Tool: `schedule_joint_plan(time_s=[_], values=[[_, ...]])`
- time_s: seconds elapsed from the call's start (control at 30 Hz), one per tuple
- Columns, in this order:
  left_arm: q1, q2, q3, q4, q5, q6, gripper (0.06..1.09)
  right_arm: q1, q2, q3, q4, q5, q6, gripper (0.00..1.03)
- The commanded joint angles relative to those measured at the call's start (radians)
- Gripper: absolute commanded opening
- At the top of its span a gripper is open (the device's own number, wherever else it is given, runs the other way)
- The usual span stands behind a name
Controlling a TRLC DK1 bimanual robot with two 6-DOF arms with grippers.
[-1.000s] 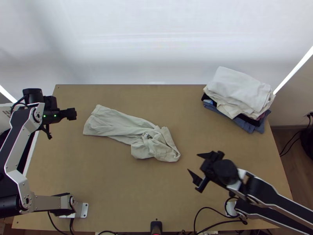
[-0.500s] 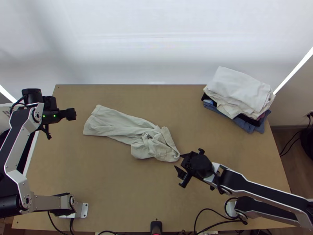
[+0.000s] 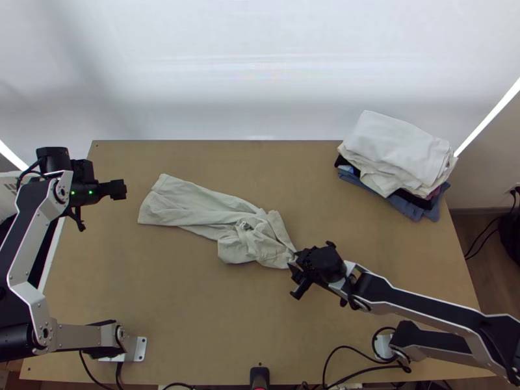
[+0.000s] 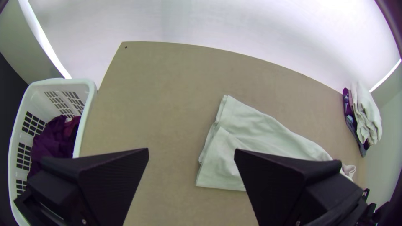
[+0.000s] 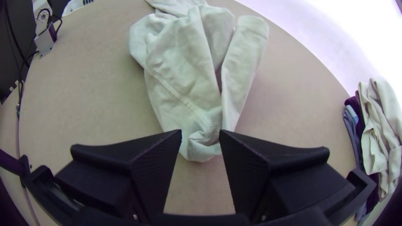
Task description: Fold the t-shirt
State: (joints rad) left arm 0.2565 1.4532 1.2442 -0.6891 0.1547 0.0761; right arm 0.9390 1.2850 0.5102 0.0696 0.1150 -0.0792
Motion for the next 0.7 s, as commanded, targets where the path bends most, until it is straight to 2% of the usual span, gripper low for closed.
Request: schedule_joint_plan(time_s=[0.0, 0.03, 0.07, 0.1, 0.67], values=[[0.003, 0.006, -0.012, 0.003, 0.013, 0.011, 1.05, -0.009, 0.048, -0.021, 0.032, -0.011, 0.013, 0.45], [0.003, 0.006, -0.011, 0.003, 0.013, 0.013, 1.05, -0.011, 0.056, -0.021, 0.038, -0.012, 0.013, 0.44], [0.003, 0.007, -0.011, 0.003, 0.013, 0.013, 1.05, -0.011, 0.062, -0.019, 0.044, -0.014, 0.013, 0.36], [0.003, 0.007, -0.009, 0.003, 0.013, 0.013, 1.05, -0.009, 0.068, -0.021, 0.059, -0.014, 0.013, 0.34], [0.009, 0.015, -0.005, 0.003, 0.013, 0.024, 1.05, -0.077, 0.174, -0.009, 0.142, -0.015, 0.006, 0.34]])
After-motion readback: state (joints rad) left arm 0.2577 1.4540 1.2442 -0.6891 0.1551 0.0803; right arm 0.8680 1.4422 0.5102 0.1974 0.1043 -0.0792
